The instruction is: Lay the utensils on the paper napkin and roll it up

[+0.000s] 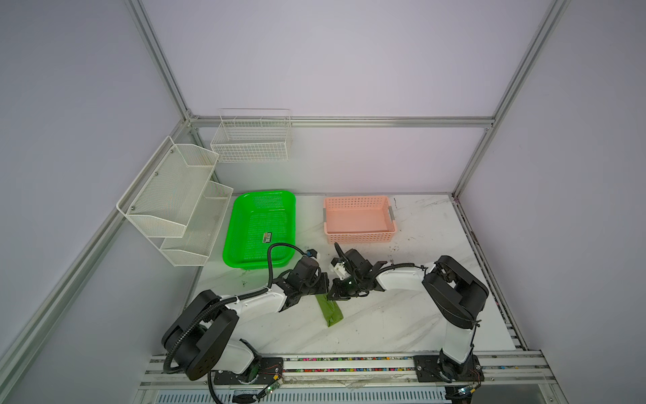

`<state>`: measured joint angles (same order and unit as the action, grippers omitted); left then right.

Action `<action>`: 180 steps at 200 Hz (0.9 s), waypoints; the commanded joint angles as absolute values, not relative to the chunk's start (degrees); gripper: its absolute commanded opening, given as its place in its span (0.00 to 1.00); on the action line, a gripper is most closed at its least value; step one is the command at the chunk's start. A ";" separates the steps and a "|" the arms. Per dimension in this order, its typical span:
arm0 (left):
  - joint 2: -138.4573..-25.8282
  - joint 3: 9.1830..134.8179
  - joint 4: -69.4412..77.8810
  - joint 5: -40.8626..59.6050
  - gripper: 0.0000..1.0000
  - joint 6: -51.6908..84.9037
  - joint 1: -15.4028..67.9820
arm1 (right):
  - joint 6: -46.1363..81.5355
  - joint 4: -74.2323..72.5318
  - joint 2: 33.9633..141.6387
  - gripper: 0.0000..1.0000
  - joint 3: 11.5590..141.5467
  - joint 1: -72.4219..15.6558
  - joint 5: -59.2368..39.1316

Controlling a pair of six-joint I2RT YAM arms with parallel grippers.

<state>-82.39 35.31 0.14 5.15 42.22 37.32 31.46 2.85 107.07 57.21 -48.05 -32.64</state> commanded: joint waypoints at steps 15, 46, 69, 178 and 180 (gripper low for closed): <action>-85.01 41.16 -4.17 5.74 0.09 40.72 36.91 | 31.90 9.46 106.41 0.00 55.50 -48.04 -28.30; -86.54 42.52 -7.09 5.28 0.08 40.02 36.74 | 31.73 10.09 105.91 0.00 55.72 -48.03 -27.80; -87.49 42.64 -8.74 5.08 0.08 39.61 36.58 | 31.64 10.50 105.42 0.00 56.31 -48.06 -27.95; -89.97 37.93 -6.03 5.78 0.07 36.39 35.97 | 28.13 15.20 103.24 0.00 61.61 -48.02 -29.35; -89.99 37.89 -5.95 5.86 0.07 36.30 36.00 | 28.13 15.27 103.18 0.00 61.68 -48.04 -29.35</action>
